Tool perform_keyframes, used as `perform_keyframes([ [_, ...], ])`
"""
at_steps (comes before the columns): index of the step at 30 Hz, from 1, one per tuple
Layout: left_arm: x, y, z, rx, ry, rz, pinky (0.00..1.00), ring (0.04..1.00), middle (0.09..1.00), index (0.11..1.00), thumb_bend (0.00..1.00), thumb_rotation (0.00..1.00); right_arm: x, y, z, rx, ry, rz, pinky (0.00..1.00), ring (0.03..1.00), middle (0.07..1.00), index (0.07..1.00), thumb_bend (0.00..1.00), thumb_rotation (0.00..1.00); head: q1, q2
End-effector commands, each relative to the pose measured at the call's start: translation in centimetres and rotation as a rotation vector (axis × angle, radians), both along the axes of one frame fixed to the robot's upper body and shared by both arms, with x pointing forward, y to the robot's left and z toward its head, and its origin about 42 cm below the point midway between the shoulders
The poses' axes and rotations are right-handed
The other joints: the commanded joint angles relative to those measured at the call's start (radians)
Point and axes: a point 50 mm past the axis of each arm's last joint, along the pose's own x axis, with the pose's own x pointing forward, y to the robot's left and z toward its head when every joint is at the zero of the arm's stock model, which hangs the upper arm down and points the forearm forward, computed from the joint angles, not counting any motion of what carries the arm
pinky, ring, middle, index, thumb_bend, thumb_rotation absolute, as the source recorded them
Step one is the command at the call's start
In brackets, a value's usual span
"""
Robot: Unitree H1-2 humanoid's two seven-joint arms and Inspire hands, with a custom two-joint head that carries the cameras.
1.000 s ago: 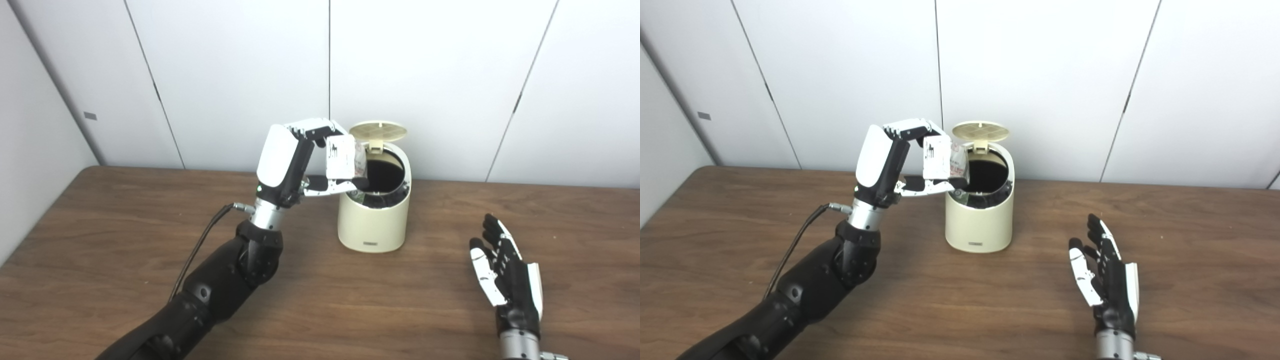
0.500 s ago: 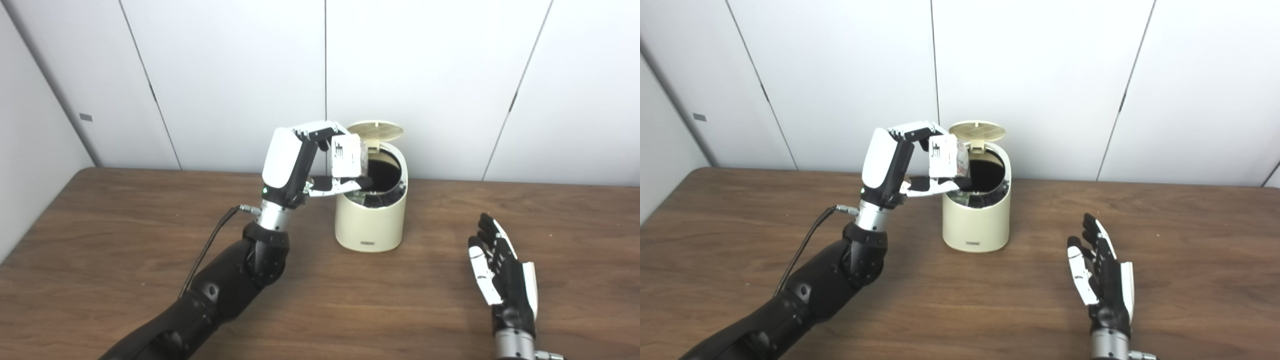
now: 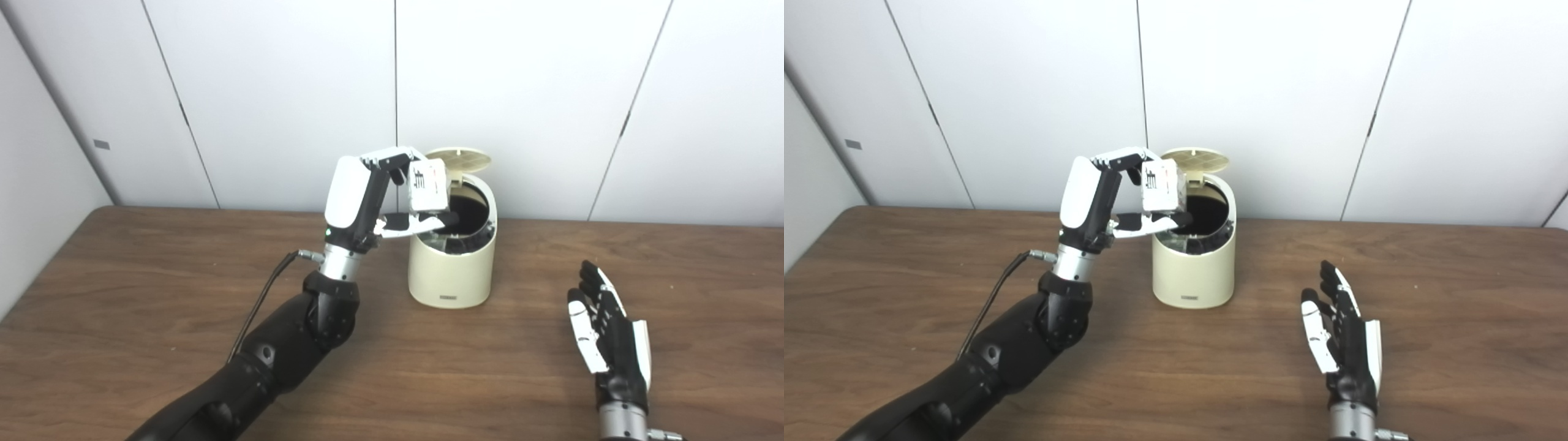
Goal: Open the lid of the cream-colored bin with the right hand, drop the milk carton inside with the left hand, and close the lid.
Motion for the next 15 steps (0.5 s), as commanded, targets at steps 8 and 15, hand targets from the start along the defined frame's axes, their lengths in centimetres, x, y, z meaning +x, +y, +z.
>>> perform_keyframes([
  [8, 0.9, -1.5, 2.5, -0.018, -0.05, -0.033, 0.36, 0.438, 0.48, 0.486, 0.51, 0.0, -0.2, 0.9, -0.5, 0.004, -0.006, 0.009, 0.79, 0.883, 0.892, 0.875, 0.18, 0.75, -0.009, -0.001],
  [15, 1.1, -2.4, 2.7, -0.023, -0.042, -0.05, 0.37, 0.444, 0.482, 0.48, 0.51, 0.0, 0.0, 1.2, -0.7, 0.005, -0.003, 0.003, 0.79, 0.883, 0.892, 0.876, 0.2, 0.79, -0.014, -0.004],
])
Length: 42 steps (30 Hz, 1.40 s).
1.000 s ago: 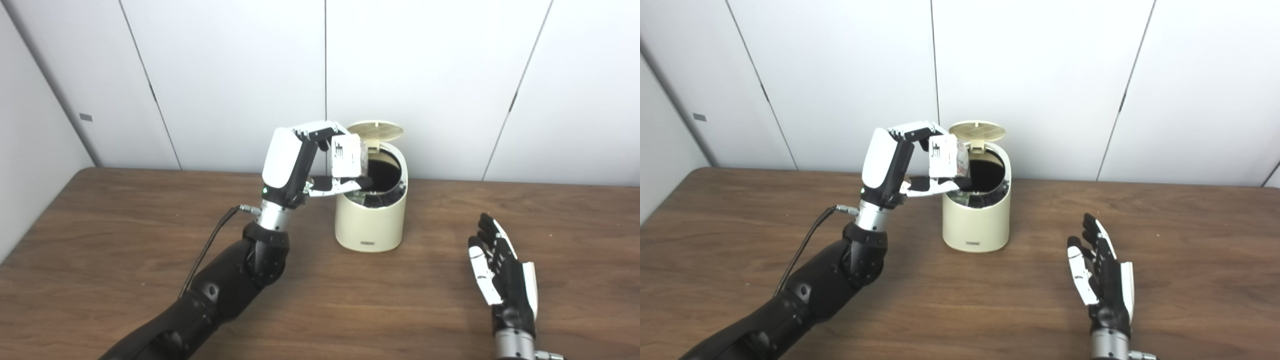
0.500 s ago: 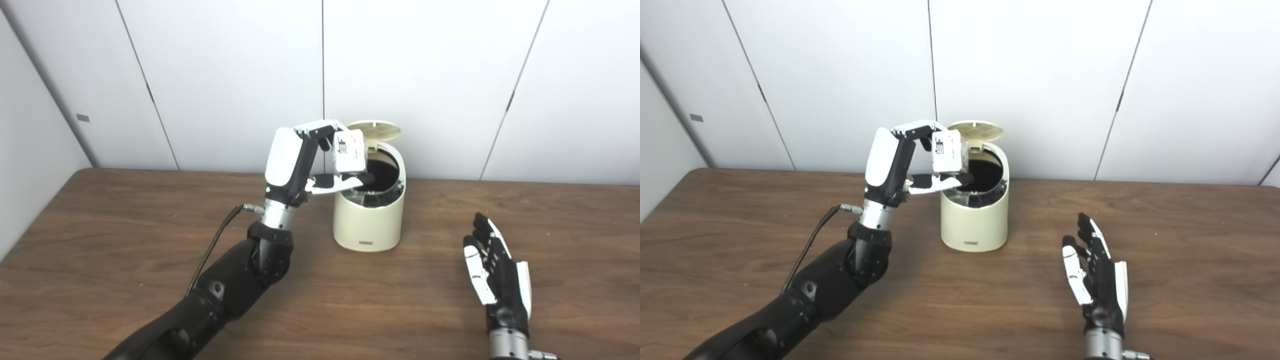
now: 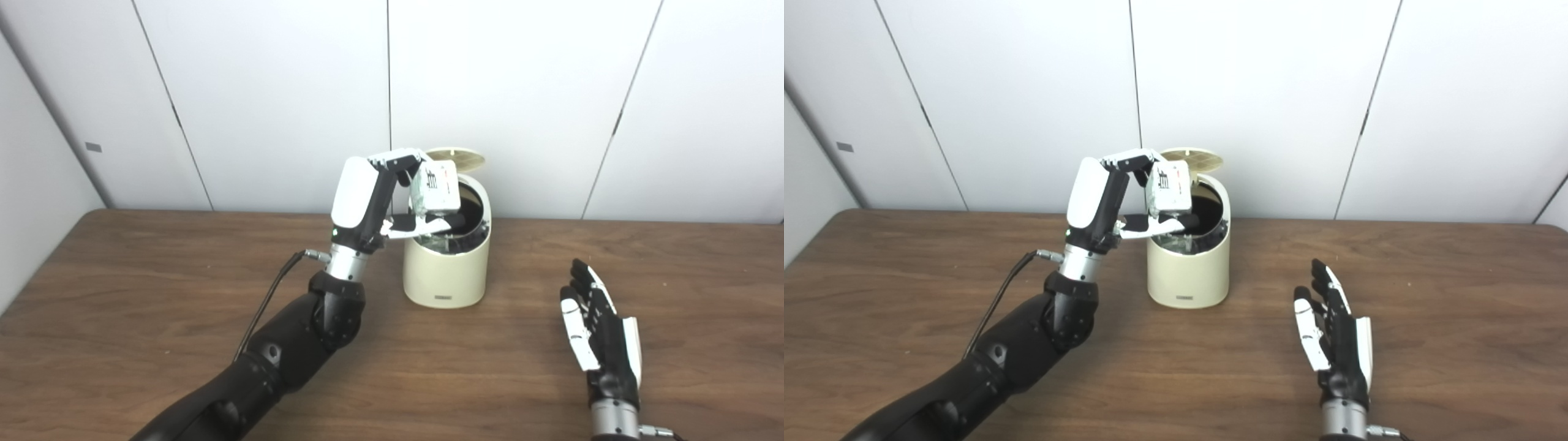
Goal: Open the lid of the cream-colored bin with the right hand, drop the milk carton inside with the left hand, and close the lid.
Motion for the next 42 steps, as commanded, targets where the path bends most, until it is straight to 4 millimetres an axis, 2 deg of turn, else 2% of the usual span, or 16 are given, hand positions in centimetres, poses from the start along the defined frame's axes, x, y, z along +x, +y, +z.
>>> perform_keyframes([
  [1, 0.8, -1.1, 2.8, -0.021, -0.063, -0.032, 0.37, 0.444, 0.483, 0.479, 0.51, 0.0, -0.1, 0.9, -0.7, 0.012, -0.005, 0.002, 0.79, 0.88, 0.889, 0.873, 0.2, 0.78, -0.002, -0.001],
  [14, 1.2, -2.7, 3.1, -0.006, -0.059, -0.049, 0.34, 0.439, 0.485, 0.478, 0.51, 0.0, 0.1, 1.4, -0.8, 0.015, -0.011, -0.005, 0.77, 0.87, 0.876, 0.86, 0.17, 0.73, -0.017, -0.006],
  [22, 1.8, -3.1, 3.4, 0.008, -0.048, -0.047, 0.36, 0.446, 0.484, 0.476, 0.51, 0.0, -0.1, 1.6, -0.9, 0.031, -0.004, 0.0, 0.81, 0.888, 0.89, 0.868, 0.15, 0.69, -0.021, -0.01],
  [31, 2.7, -2.6, 4.0, 0.054, -0.074, -0.028, 0.36, 0.45, 0.489, 0.47, 0.51, 0.0, -0.3, 1.8, -0.9, 0.024, 0.001, -0.005, 0.79, 0.881, 0.883, 0.862, 0.15, 0.66, -0.029, -0.014],
  [35, 2.9, -2.0, 4.3, 0.069, -0.081, -0.022, 0.36, 0.452, 0.486, 0.472, 0.51, 0.0, -0.4, 1.7, -0.9, 0.015, -0.001, -0.001, 0.78, 0.877, 0.881, 0.866, 0.15, 0.69, -0.029, -0.009],
  [42, 2.7, -0.8, 3.7, 0.075, -0.052, -0.025, 0.37, 0.448, 0.488, 0.472, 0.51, 0.0, -0.5, 1.5, -0.9, 0.01, -0.003, 0.004, 0.79, 0.878, 0.883, 0.87, 0.15, 0.71, -0.024, -0.002],
])
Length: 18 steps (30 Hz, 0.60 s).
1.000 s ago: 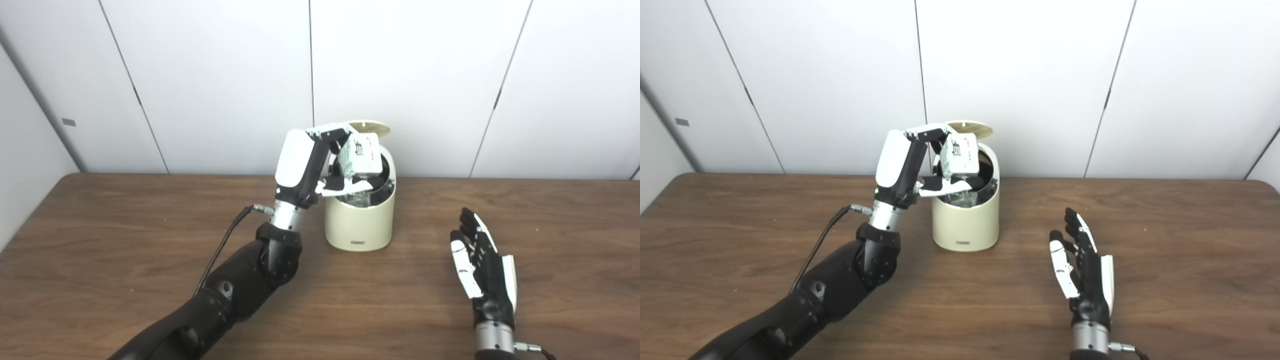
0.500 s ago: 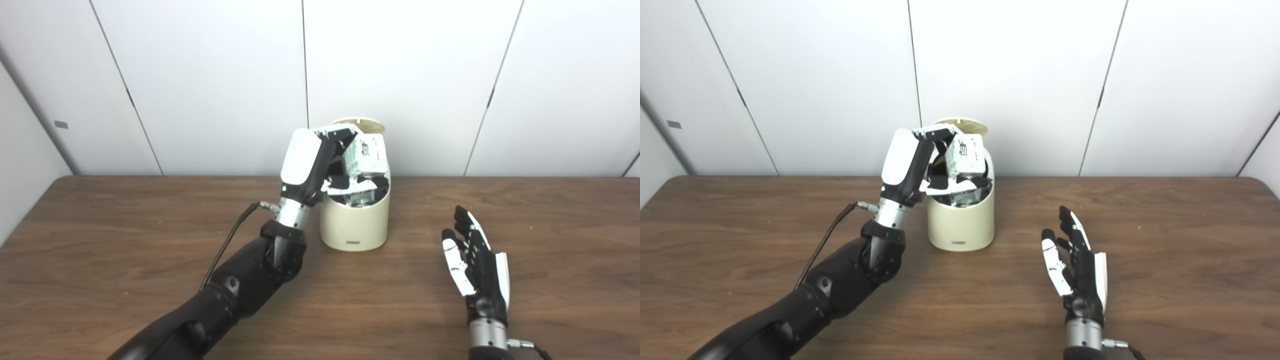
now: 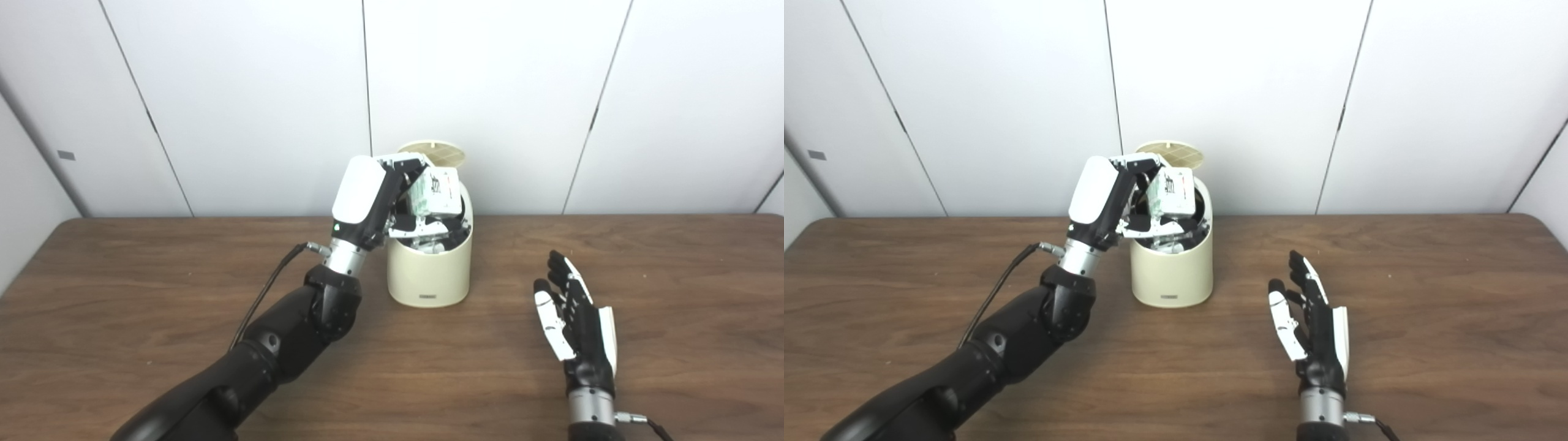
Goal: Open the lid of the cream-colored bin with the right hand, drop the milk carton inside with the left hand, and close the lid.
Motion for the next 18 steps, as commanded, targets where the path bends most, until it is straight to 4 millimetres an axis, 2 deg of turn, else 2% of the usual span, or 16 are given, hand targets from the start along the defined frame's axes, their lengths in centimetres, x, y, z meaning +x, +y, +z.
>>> perform_keyframes([
  [1, 0.83, -0.04, 3.59, -0.041, -0.083, -0.026, 0.37, 0.449, 0.487, 0.472, 0.51, 0.0, -0.82, 0.49, -0.99, 0.005, 0.009, 0.009, 0.79, 0.877, 0.881, 0.871, 0.15, 0.71, -0.001, 0.002],
  [13, 0.21, 0.76, 3.09, -0.04, -0.072, -0.036, 0.38, 0.451, 0.487, 0.473, 0.51, 0.0, -0.81, 0.35, -0.94, 0.009, 0.022, 0.013, 0.8, 0.881, 0.883, 0.87, 0.16, 0.65, 0.004, 0.009],
  [16, 0.02, 0.82, 3.07, -0.048, -0.004, -0.078, 0.41, 0.467, 0.49, 0.477, 0.51, 0.0, -0.84, 0.29, -0.91, 0.006, 0.017, 0.014, 0.8, 0.882, 0.882, 0.868, 0.16, 0.64, 0.006, 0.012],
  [18, -0.02, 0.92, 3.03, -0.046, 0.04, -0.104, 0.42, 0.48, 0.494, 0.482, 0.52, 0.05, -0.82, 0.28, -0.92, 0.003, 0.016, 0.014, 0.8, 0.879, 0.881, 0.866, 0.15, 0.63, 0.006, 0.012],
])
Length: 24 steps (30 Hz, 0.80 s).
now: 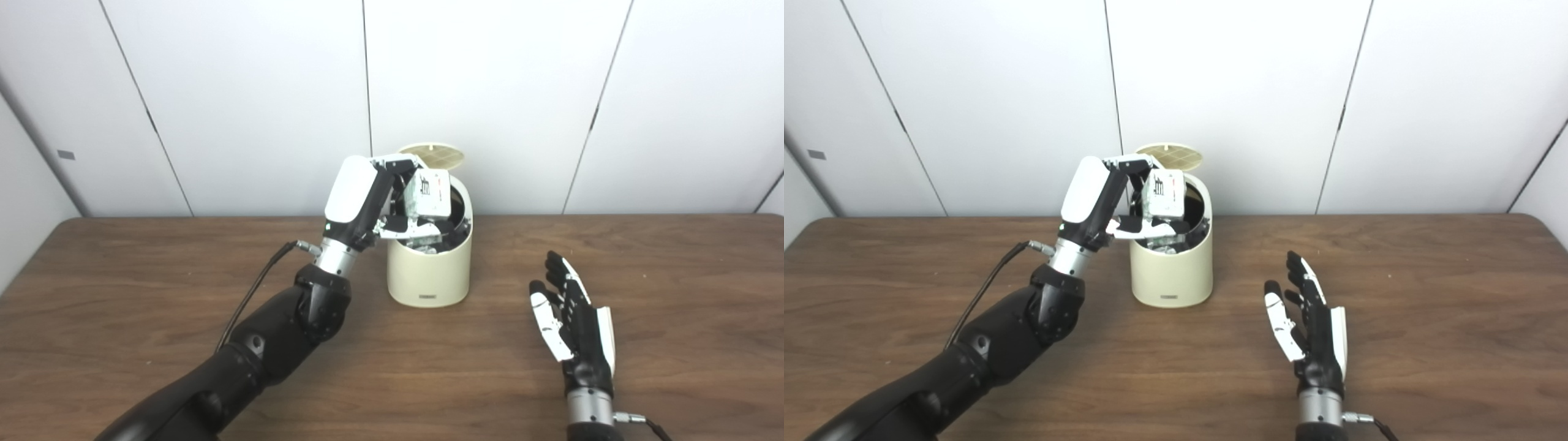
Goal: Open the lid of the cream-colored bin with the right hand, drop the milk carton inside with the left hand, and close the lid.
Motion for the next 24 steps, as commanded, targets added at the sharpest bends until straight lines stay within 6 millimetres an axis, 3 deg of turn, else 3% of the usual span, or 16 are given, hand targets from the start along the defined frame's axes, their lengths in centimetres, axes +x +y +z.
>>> perform_keyframes([
  [1, 0.69, 0.27, 2.74, -0.029, -0.019, -0.044, 0.44, 0.495, 0.506, 0.497, 0.76, 0.2, -0.78, 0.25, -0.89, 0.003, 0.013, 0.008, 0.8, 0.879, 0.881, 0.866, 0.15, 0.63, 0.002, 0.001],
  [3, 0.66, 0.42, 2.67, -0.027, 0.018, -0.065, 0.48, 0.527, 0.533, 0.529, 0.95, 0.38, -0.78, 0.26, -0.9, 0.008, 0.016, 0.011, 0.81, 0.882, 0.886, 0.87, 0.17, 0.66, 0.001, 0.002],
  [6, 0.62, 0.52, 2.65, -0.025, 0.038, -0.077, 0.5, 0.557, 0.56, 0.558, 1.0, 0.48, -0.77, 0.26, -0.88, 0.016, 0.016, 0.016, 0.82, 0.885, 0.891, 0.877, 0.17, 0.67, 0.001, 0.002],
  [24, 0.59, 0.38, 2.36, -0.005, 0.042, -0.073, 0.49, 0.564, 0.571, 0.555, 1.0, 0.44, -0.84, 0.39, -0.72, 0.002, 0.021, 0.009, 0.8, 0.881, 0.882, 0.866, 0.15, 0.64, 0.001, 0.004],
])
